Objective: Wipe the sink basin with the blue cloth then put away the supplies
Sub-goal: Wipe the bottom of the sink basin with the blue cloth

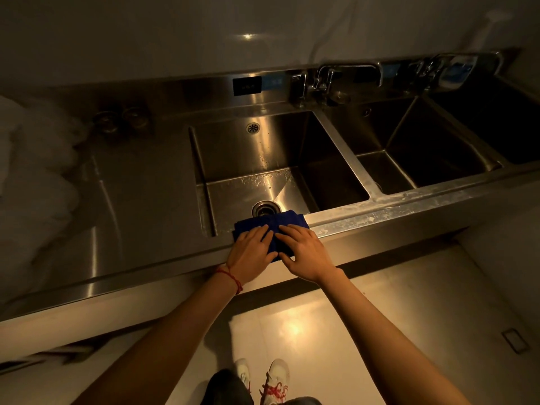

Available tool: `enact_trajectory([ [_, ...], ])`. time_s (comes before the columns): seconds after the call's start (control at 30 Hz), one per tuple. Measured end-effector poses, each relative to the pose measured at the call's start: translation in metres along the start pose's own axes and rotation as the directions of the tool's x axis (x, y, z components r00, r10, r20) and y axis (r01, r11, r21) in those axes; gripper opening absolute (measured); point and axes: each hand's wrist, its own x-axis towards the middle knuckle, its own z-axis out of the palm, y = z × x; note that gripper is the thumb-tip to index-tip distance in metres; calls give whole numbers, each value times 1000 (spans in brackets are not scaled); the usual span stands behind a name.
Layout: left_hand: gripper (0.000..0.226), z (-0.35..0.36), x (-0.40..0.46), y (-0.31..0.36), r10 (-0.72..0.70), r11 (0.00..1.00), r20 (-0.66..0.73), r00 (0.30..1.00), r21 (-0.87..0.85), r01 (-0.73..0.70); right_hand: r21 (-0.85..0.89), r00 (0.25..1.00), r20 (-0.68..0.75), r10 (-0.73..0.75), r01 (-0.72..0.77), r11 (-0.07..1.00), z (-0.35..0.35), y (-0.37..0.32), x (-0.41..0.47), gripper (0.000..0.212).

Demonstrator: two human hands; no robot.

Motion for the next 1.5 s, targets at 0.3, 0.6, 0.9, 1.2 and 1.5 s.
enact_trajectory([
  [0.3, 80, 10, -2, 3, 14, 995, 37, 999, 101, -18, -194, 991, 38, -128, 132, 972, 2, 7, -1, 56],
  [0.6, 67, 20, 1, 9, -58, 990, -15, 998, 129, 59, -156, 980, -98, -171, 154, 976, -7, 7, 7, 43],
  [0.9, 64, 4, 20, 11, -118, 993, -156, 981, -4, 118, -120, 952, -245, -181, 155, 981, -28, 16, 21, 46],
  [1.2, 64, -33, 44, 31, 4, 1000, -351, 936, 0, -5, -117, 925, -345, -159, 126, 985, -51, 43, 28, 40],
  [1.5, 64, -66, 89, 53, 126, 992, -426, 896, 65, -109, -99, 879, -470, -81, 39, 994, -80, 79, 37, 42],
])
